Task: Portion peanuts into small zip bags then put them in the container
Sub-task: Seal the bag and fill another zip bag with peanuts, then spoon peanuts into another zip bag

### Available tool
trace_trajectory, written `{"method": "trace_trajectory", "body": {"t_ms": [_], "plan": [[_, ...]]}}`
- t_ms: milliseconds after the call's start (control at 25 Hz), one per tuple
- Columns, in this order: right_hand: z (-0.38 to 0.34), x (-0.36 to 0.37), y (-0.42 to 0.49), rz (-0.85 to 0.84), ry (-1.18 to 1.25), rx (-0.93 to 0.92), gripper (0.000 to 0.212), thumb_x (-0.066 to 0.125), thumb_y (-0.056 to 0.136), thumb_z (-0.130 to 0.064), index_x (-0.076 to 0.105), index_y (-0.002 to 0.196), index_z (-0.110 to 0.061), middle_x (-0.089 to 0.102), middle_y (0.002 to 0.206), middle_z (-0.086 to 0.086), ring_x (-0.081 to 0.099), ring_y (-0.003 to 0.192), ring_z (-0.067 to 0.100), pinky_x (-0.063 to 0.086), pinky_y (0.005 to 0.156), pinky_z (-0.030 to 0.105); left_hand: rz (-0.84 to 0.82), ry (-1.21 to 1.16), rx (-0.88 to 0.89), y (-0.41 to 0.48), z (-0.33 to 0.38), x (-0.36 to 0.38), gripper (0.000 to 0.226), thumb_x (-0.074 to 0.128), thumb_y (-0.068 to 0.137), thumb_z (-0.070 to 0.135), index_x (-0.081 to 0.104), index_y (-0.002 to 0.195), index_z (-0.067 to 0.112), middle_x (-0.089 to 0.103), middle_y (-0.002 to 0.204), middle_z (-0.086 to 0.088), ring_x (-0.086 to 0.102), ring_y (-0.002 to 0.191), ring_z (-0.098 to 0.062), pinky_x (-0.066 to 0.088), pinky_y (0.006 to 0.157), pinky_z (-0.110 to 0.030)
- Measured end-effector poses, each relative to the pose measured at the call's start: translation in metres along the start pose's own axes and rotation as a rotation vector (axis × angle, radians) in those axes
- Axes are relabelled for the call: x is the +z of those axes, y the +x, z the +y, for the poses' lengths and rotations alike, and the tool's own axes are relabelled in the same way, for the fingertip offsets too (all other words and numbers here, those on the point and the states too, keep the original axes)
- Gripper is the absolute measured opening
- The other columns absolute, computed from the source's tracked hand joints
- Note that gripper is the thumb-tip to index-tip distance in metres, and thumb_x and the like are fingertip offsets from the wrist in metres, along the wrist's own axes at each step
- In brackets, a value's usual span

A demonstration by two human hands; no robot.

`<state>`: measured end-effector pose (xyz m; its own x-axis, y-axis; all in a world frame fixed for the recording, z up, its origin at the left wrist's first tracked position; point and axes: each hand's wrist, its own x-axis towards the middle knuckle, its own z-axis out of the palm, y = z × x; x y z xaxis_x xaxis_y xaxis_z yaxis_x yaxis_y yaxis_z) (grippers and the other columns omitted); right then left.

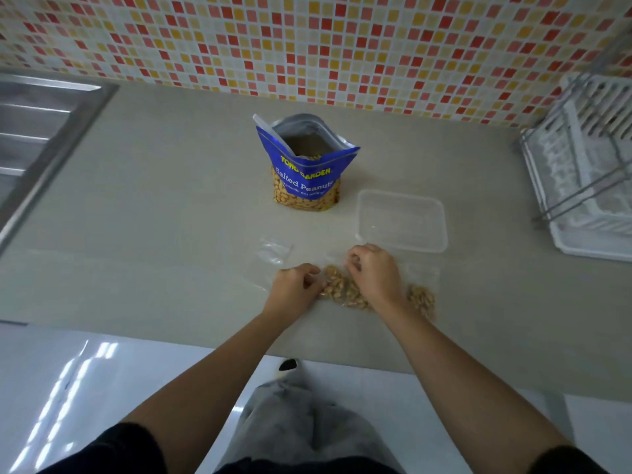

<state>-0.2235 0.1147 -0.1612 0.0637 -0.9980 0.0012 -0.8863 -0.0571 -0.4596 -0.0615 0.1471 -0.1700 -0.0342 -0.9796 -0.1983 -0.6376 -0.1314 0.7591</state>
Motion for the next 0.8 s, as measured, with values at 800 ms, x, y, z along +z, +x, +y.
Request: {"method": "trace_trajectory", "body": {"t_ms": [800], "plan": [[-0.08,0.059,0.048,-0.224,0.163,-0.068,0.026,0.069,0.075,-0.015,0.06,0.098,-0.007,0.063,0.1,0.014,0.058,0.096,0.03,0.045,0.088,0.037,-0.196,0.484,0.313,0.083,-0.054,-0.097,0.025,0.064,0.081,0.017,0.064,0.105,0.01,0.06,0.1,-0.014,0.056,0.093,-0.033,0.042,0.083,-0.033]]}}
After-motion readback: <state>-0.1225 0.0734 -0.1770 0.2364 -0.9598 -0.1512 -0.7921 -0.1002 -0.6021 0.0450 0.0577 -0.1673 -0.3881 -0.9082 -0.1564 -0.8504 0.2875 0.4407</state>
